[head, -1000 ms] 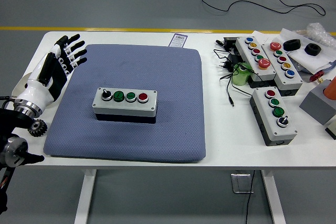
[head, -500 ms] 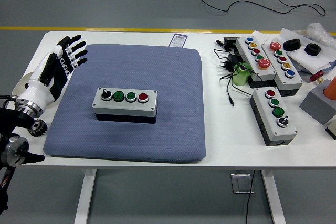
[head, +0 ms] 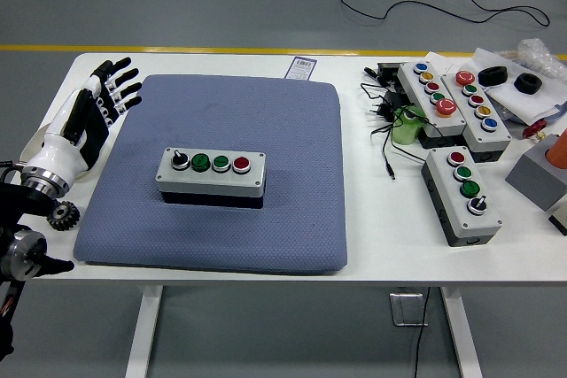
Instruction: Pick up the button,place it on the desk,press the button,press the button
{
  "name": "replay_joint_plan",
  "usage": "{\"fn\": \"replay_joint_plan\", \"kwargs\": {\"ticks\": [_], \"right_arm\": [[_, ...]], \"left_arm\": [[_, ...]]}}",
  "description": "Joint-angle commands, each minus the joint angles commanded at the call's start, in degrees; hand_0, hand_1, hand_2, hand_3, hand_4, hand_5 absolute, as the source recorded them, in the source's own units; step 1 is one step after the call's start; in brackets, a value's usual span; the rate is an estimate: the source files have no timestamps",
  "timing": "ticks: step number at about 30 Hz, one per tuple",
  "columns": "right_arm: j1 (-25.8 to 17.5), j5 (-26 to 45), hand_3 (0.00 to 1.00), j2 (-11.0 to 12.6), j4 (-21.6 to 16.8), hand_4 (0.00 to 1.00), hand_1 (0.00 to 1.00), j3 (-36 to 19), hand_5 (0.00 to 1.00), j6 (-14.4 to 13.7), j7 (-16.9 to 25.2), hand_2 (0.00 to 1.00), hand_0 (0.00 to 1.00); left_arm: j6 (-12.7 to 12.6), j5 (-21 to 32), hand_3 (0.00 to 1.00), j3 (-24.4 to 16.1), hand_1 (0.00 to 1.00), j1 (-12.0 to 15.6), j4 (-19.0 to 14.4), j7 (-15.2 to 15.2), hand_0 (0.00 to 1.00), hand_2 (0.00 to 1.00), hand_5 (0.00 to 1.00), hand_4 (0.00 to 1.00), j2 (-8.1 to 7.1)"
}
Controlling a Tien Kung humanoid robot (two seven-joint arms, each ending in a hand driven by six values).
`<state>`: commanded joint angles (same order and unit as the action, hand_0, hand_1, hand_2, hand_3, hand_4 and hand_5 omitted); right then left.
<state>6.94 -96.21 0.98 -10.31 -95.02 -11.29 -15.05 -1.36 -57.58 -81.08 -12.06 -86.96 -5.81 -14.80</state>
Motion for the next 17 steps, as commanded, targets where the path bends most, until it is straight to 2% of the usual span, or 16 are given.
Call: {"fn": "replay_joint_plan", "kwargs": {"ticks": [17], "right_arm": [[0.0,-0.1,0.594,0.0,0.0,0.435,0.653,0.0,0.293,0.0,-0.1,0.676,0.653]], "left_arm": [[-0.5,-0.9,0.914,-1.0,0.923,0.5,2.5,0.8,0.878,0.953,0.998,0.619,1.08]]}}
